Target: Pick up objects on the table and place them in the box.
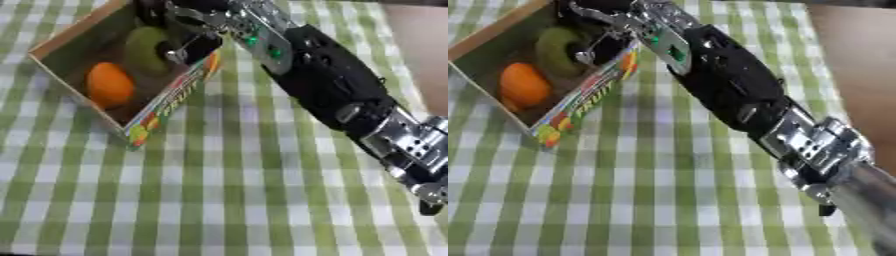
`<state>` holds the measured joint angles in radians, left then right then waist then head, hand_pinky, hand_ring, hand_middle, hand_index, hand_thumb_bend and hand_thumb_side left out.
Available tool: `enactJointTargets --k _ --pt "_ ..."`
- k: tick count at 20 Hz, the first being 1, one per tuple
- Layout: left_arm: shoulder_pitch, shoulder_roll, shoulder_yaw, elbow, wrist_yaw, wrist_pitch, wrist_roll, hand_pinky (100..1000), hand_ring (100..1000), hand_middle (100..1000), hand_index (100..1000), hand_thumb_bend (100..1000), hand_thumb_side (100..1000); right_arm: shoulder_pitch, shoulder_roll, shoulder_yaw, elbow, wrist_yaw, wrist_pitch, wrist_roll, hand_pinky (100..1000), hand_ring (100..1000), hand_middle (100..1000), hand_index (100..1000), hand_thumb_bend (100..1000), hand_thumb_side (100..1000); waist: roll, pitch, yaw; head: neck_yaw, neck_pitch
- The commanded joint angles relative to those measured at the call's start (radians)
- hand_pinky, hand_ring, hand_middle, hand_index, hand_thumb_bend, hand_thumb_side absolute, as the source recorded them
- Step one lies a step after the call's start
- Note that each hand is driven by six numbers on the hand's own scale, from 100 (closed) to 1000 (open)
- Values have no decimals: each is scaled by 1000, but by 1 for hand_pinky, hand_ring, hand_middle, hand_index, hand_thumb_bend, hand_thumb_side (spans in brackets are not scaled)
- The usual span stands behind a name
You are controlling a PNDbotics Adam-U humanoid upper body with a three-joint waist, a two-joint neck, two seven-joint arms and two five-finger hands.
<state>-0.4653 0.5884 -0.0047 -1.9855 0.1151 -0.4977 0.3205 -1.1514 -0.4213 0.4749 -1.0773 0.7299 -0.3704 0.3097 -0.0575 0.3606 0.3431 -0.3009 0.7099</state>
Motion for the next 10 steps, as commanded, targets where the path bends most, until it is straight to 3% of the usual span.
enactJointTargets --k 1,2,3,4,10 --pt "-13 26 5 -14 3 1 -3 694 663 642 831 100 426 -21 -6 -13 -7 28 -33 29 912 100 724 835 100 298 8 -19 2 1 -12" --pt "-13 26 5 -14 3 2 -3 694 663 642 831 100 426 -21 -5 -15 -8 32 -40 38 912 100 724 835 100 298 8 -19 2 1 -13" --pt "-13 26 4 -14 3 2 -3 694 662 642 831 100 426 -23 -6 -14 -10 41 -47 50 937 100 814 898 100 368 8 -20 2 1 -13" --pt "-12 26 4 -14 3 2 -3 694 662 642 831 100 427 -24 -7 -14 -13 51 -54 63 952 100 833 920 100 407 8 -20 2 1 -12" --pt "-9 26 4 -14 3 4 -3 693 662 641 831 100 428 -34 -11 -31 -32 70 -86 92 975 100 843 948 100 385 10 -24 0 4 -11"
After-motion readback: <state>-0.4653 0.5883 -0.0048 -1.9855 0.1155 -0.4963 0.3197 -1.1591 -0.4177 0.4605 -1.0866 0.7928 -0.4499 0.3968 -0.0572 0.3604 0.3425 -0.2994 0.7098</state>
